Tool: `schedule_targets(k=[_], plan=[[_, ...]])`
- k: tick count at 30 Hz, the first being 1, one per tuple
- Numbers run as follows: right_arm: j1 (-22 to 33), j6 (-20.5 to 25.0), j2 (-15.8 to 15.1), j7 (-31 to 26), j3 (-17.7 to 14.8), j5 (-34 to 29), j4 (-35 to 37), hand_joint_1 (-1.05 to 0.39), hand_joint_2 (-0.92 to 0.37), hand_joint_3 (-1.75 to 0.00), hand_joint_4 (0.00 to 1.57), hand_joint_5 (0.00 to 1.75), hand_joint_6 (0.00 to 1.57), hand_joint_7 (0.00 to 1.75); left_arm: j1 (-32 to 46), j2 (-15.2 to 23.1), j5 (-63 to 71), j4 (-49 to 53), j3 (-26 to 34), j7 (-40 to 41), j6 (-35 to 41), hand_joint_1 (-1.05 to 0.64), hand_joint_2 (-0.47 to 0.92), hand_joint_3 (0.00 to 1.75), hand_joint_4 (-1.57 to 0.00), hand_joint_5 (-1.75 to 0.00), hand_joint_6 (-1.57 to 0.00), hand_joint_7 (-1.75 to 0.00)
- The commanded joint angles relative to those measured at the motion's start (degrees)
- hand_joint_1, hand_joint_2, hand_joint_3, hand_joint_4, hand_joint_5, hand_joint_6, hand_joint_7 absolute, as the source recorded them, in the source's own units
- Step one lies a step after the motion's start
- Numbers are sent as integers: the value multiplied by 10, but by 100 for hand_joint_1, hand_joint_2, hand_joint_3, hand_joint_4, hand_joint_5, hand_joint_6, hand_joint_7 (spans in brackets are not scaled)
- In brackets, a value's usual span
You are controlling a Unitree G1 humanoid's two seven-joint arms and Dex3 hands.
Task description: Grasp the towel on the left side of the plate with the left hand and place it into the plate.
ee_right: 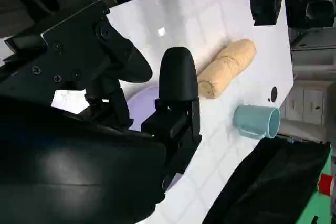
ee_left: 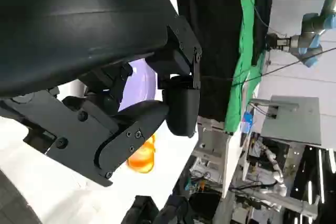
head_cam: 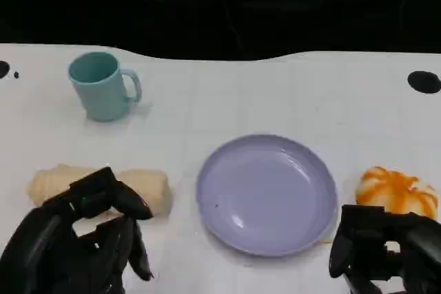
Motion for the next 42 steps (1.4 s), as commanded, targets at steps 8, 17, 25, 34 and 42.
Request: schedule_targets(k=[8, 17, 25, 34, 42], plan=[[-2, -1, -5, 0, -3, 3, -3, -4, -50, -124, 74, 175, 65, 152, 1, 9, 1, 1, 3, 2, -4, -21, 48, 128, -82, -174, -74, -152], [-2, -6, -4, 1, -4, 4, 1, -4, -51, -124, 74, 175, 65, 152, 0, 9, 4, 5, 3, 0, -8, -21, 49, 128, -82, -174, -74, -151], [-1, -3, -2, -1, -3, 5, -1, -4, -51, -124, 74, 175, 65, 151, 1, 9, 2, 5, 4, 0, -8, -21, 50, 125, -81, -174, -74, -151], [-2, -1, -1, -2, -2, 6, -3, -3, -51, -124, 74, 175, 65, 152, -4, -2, -1, 1, 10, 28, -1, -22, 53, 108, -81, -141, -83, -105], [-1, 1, -2, -3, 0, 4, -6, -3, -50, -125, 75, 175, 65, 152, -7, 2, 32, -15, 7, 68, 0, -23, 68, 70, -72, -114, -80, -68]])
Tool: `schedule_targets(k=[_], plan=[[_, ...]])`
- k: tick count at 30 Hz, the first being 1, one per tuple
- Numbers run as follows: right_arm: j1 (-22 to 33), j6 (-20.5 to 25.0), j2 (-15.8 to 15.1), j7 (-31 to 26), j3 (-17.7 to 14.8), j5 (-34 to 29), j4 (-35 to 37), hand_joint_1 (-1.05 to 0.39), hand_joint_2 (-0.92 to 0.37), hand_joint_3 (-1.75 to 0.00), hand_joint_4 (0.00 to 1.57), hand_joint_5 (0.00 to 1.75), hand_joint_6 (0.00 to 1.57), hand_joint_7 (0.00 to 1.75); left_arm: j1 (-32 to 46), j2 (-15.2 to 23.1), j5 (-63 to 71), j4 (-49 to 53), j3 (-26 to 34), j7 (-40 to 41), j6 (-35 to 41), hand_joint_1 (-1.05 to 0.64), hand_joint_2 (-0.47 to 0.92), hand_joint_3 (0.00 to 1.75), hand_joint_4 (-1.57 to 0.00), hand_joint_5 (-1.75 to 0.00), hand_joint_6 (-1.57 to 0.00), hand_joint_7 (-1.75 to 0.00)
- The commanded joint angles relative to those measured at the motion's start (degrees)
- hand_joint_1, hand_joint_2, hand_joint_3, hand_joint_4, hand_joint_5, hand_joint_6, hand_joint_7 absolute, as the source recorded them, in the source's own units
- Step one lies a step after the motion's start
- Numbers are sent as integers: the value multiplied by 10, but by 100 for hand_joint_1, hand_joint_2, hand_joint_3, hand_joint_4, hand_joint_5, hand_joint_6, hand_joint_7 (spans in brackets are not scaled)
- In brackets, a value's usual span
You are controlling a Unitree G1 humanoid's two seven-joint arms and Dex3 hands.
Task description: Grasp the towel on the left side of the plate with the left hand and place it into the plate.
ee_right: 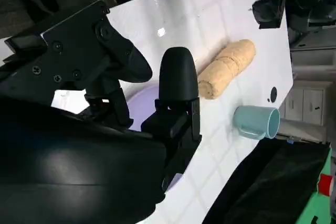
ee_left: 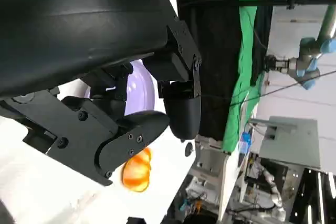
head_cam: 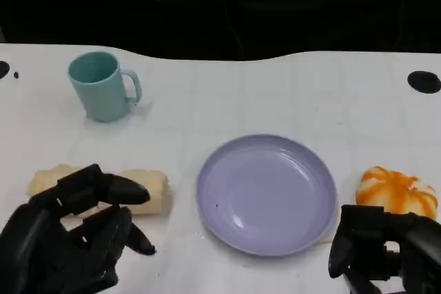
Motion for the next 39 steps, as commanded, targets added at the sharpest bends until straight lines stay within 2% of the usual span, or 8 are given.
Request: schedule_targets(k=[1, 6, 9, 13, 20, 25, 32, 39], plan=[[-1, 1, -2, -3, -1, 4, -7, -3, -50, -125, 74, 175, 65, 152, 0, 7, 32, -10, 0, 14, -12, -23, 71, 65, -72, -111, -80, -64], [0, 4, -4, -6, 3, 0, -12, -4, -51, -123, 74, 175, 65, 151, 0, 19, 85, -3, 2, 1, -50, -27, 89, 34, -62, -88, -74, -28], [2, 4, -4, -7, 4, -1, -14, -4, -51, -123, 74, 174, 65, 151, -1, 41, 140, 7, -1, -12, -92, -30, 92, 25, -48, -77, -66, -16], [2, 4, -5, -7, 2, 0, -15, -5, -52, -121, 74, 174, 65, 150, -9, 77, 242, 1, -11, -5, -129, -43, 92, 16, -35, -51, -50, -2], [0, 4, -3, -6, 0, 3, -12, -6, -51, -121, 74, 174, 65, 151, -60, 158, 387, -24, -30, -29, -73, -52, 92, 8, -27, -41, -35, 0], [2, 9, -4, -8, 1, 2, -16, -5, -51, -122, 74, 174, 65, 150, -116, 223, 506, -1, -76, -61, -50, -56, 92, 6, -22, -39, -30, -1], [7, 17, -4, -13, 4, 2, -27, -5, -51, -121, 74, 174, 65, 150, -203, 250, 651, 76, -177, -106, -22, -56, 89, 1, -21, -35, -32, -1], [10, 17, -3, -14, 5, 3, -32, -7, -50, -121, 75, 173, 66, 149, -278, 235, 768, 175, -262, -134, -15, -58, 86, 0, -30, -24, -35, -1]])
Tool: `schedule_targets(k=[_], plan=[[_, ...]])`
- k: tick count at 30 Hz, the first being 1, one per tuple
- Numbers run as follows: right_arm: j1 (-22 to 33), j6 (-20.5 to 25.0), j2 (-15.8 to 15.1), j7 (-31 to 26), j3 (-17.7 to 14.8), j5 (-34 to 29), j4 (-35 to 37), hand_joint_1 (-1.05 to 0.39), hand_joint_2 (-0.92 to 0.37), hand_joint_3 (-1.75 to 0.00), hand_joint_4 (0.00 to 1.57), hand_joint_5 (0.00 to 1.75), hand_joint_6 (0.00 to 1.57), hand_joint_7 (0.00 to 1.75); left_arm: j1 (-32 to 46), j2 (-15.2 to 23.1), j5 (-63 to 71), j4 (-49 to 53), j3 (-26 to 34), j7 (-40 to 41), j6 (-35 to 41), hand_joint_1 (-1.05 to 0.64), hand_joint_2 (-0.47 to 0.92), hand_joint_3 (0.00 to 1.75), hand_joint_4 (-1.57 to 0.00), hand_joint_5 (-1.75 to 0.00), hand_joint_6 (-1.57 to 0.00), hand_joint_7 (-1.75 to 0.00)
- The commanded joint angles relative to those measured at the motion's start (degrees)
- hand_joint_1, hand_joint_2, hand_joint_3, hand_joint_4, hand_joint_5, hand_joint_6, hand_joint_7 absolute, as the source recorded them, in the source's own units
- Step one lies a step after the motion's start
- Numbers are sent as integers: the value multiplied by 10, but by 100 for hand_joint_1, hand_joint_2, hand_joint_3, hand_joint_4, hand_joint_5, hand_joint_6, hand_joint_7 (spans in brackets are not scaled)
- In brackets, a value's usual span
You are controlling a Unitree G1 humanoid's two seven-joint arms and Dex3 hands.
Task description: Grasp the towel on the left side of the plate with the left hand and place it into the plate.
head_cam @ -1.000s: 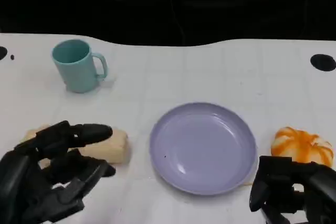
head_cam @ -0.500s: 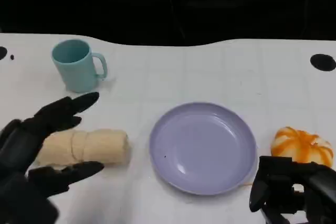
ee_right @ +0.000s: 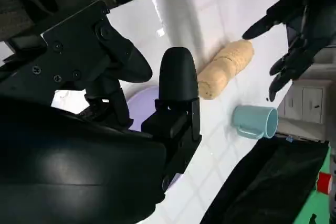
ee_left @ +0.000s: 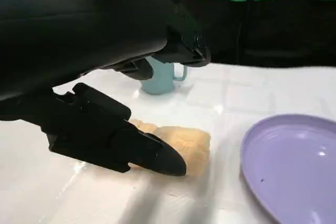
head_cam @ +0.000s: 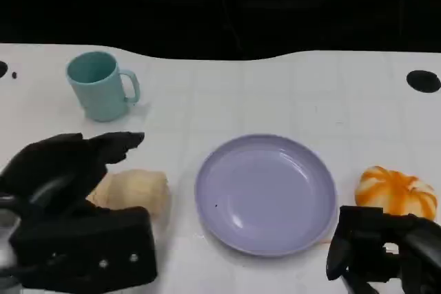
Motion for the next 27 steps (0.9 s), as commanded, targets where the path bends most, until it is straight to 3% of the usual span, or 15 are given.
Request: schedule_targets(k=[1, 16, 19, 22, 24, 25, 26, 27], plan=[[4, 0, -2, -1, 0, 4, -5, -7, -50, -121, 75, 173, 66, 149, -45, -11, 69, 67, -47, -19, 10, -57, 86, 0, -32, -22, -35, -1], [14, 0, -6, 4, -8, 8, -12, -7, -51, -120, 75, 173, 66, 148, -148, -65, 129, 372, -125, 16, -33, -58, 88, 1, -39, -9, -36, 0], [17, 0, -5, 3, -8, 9, -15, -6, -51, -121, 75, 173, 66, 148, -158, -76, 124, 437, -132, 52, -51, -53, 89, 1, -43, -8, -39, -1], [18, 4, -5, 2, -8, 10, -20, -6, -50, -122, 75, 173, 66, 148, -154, -85, 115, 482, -131, 122, -81, -44, 92, 3, -58, -14, -48, -4], [18, 1, -6, 3, -7, 7, -19, -8, -50, -122, 75, 173, 66, 148, -152, -84, 113, 502, -133, 158, -105, -38, 92, 15, -77, -24, -70, -13], [19, -2, -6, 3, -7, 6, -18, -8, -50, -122, 75, 173, 67, 148, -151, -82, 111, 509, -134, 168, -114, -36, 92, 22, -78, -46, -82, -18], [19, -3, -6, 4, -7, 6, -17, -9, -50, -122, 75, 173, 67, 148, -151, -81, 110, 513, -135, 174, -120, -35, 92, 25, -76, -81, -93, -25], [19, -5, -5, 4, -7, 6, -16, -9, -50, -122, 76, 173, 67, 148, -151, -81, 108, 518, -135, 180, -127, -34, 92, 25, -75, -94, -97, -27]])
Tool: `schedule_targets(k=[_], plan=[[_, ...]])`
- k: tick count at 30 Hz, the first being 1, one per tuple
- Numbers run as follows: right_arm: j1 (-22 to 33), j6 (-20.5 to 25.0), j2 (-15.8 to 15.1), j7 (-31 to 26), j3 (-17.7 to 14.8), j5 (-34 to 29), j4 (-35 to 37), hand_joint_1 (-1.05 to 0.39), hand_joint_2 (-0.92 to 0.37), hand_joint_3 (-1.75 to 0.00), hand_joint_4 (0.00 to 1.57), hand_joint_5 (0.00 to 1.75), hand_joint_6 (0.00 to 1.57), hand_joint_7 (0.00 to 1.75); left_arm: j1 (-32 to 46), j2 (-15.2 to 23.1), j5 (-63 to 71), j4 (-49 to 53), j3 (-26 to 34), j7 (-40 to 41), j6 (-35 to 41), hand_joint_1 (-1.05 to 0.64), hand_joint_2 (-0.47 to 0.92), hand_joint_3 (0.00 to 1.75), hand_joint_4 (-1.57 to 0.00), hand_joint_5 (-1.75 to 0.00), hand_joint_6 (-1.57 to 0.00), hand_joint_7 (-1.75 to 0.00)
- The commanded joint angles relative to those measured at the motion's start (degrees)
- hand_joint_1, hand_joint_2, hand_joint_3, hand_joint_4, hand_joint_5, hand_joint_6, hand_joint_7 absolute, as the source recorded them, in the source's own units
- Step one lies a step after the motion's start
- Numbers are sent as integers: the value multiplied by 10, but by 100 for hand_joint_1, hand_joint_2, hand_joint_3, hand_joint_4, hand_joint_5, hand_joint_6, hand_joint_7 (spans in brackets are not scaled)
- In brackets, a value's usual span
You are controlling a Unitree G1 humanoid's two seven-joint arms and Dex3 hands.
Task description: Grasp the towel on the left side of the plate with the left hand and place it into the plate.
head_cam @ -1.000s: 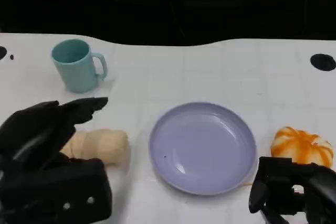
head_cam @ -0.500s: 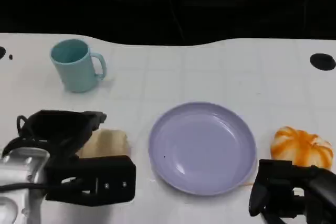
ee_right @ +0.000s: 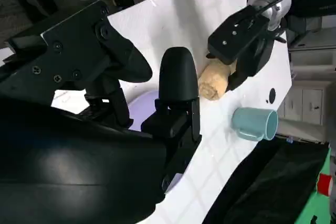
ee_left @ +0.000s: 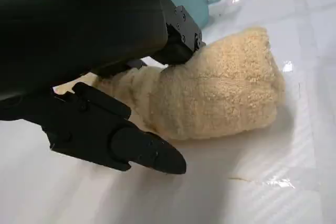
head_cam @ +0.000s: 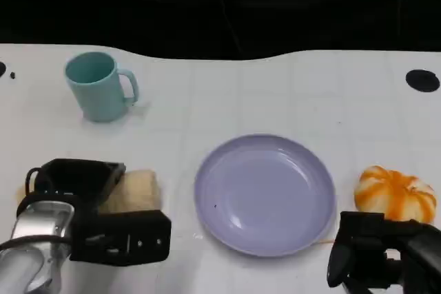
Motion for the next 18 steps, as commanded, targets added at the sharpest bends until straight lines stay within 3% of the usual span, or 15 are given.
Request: schedule_targets(k=[1, 2, 4, 5, 6, 8, 10, 12, 13, 15, 18], plan=[[2, -6, -5, 1, -3, 4, 0, -10, -50, -122, 76, 173, 67, 148, 17, 7, -16, 31, -3, 37, -36, -34, 92, 28, -73, -117, -96, -44], [2, -6, -4, 1, -3, 4, 0, -10, -50, -121, 76, 172, 67, 148, 19, 7, -23, 34, 1, 54, -47, -32, 92, 29, -68, -148, -82, -91], [0, -3, -5, 1, -3, 4, -2, -11, -50, -121, 76, 172, 67, 148, 23, 6, -34, 38, 8, 82, -64, -30, 92, 30, -66, -164, -71, -119], [-1, 0, -5, 0, -4, 5, -3, -11, -50, -121, 76, 172, 67, 148, 25, 7, -40, 35, 12, 91, -71, -30, 92, 33, -69, -170, -62, -145], [-2, 1, -6, 1, -4, 5, -3, -11, -50, -121, 76, 172, 67, 148, 29, 7, -43, 25, 15, 94, -71, -31, 92, 35, -71, -172, -57, -155], [-4, 0, -5, 2, -4, 6, 0, -10, -50, -121, 75, 172, 67, 148, 35, 7, -49, 5, 22, 105, -77, -33, 92, 35, -70, -174, -61, -138], [-4, -1, -6, 2, -4, 5, 2, -10, -51, -121, 75, 172, 67, 148, 42, 9, -53, -11, 27, 115, -86, -33, 92, 33, -71, -175, -62, -138], [-3, -2, -5, 1, -3, 3, 2, -10, -50, -121, 75, 172, 67, 148, 48, 13, -53, -31, 32, 124, -95, -34, 92, 27, -75, -175, -70, -102], [-3, -3, -5, 1, -3, 4, 2, -10, -50, -120, 75, 172, 67, 148, 50, 15, -56, -41, 36, 131, -104, -34, 92, 24, -75, -175, -74, -96], [-3, -2, -4, 0, -1, 3, 2, -9, -50, -121, 76, 173, 67, 148, 53, 18, -58, -56, 42, 136, -112, -31, 92, 16, -77, -175, -73, -114], [-4, 2, -5, 0, 0, 3, 4, -9, -50, -121, 75, 173, 67, 148, 55, 19, -58, -84, 53, 130, -109, -27, 92, 17, -80, -175, -64, -141]])
